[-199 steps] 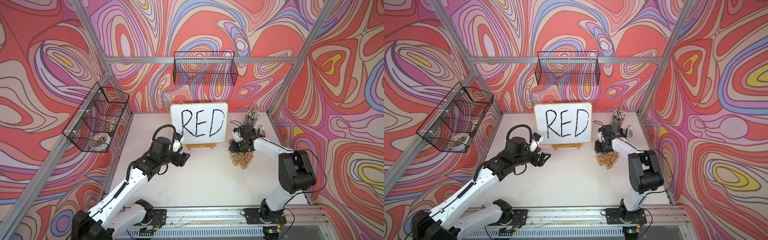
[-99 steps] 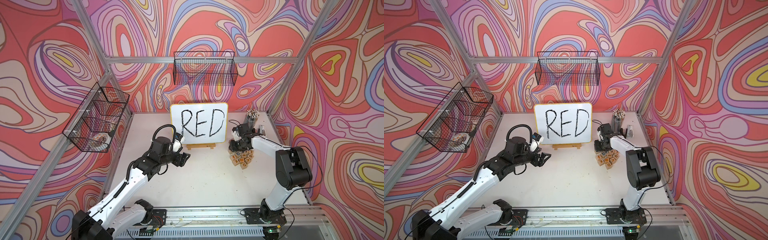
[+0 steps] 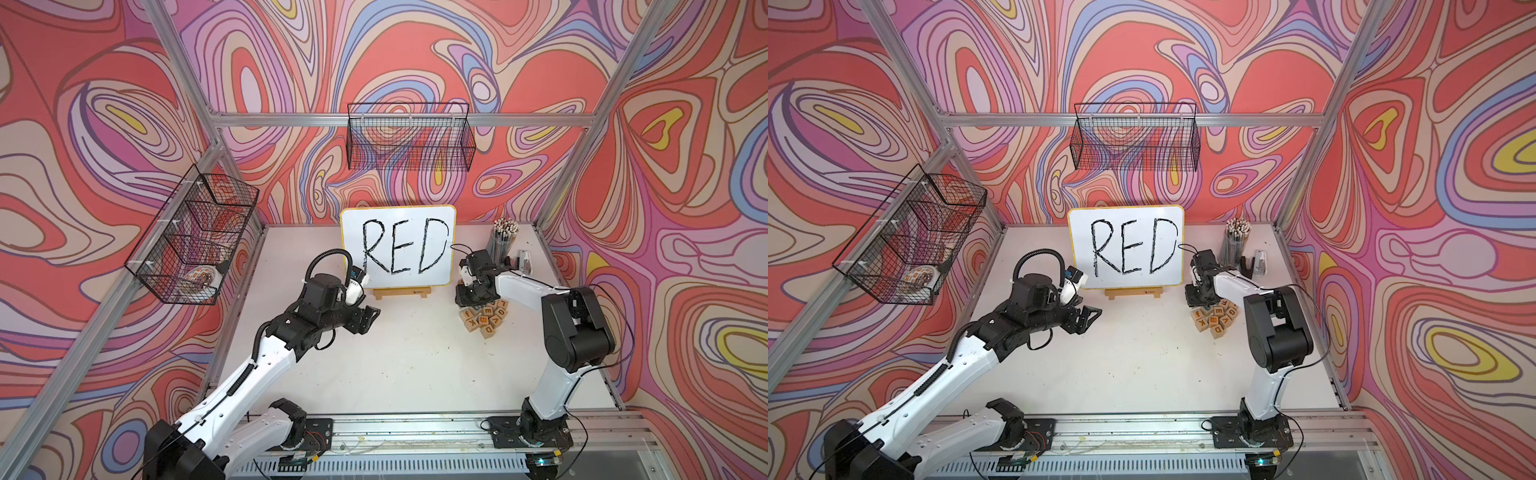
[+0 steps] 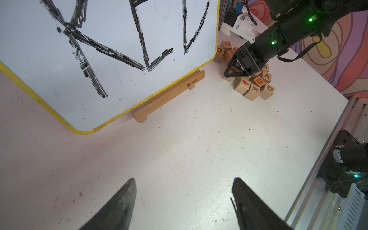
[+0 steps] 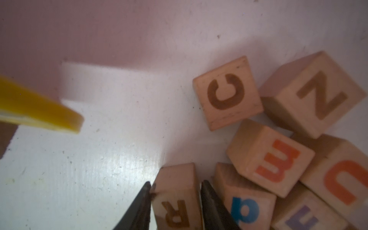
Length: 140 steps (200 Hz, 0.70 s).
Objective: Assemble the uppercase word "red" with letter blocks
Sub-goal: Pick up the letter block from the center of the board.
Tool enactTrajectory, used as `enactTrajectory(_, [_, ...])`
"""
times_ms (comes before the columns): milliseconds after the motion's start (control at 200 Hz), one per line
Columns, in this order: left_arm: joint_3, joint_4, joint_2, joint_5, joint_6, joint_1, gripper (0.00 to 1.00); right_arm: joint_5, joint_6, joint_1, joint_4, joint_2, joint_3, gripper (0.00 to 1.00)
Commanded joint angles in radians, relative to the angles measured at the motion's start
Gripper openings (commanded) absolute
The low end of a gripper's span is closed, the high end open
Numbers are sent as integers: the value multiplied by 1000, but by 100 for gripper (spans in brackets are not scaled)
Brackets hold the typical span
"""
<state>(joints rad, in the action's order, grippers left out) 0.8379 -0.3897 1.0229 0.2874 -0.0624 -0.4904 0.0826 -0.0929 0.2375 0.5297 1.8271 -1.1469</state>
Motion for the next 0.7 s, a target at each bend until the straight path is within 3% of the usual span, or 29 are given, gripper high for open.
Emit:
enactTrajectory(0, [33, -28, -3, -1, 18, -2, 79, -43, 3, 9, 10, 23, -19, 39])
enactTrajectory(275, [33, -28, -3, 3, 19, -1, 79, -53, -4, 12, 14, 7, -17, 25])
enactTrajectory(696, [51, -86, -34, -33, 35, -1, 79, -68, 27, 85, 117, -132, -36, 19])
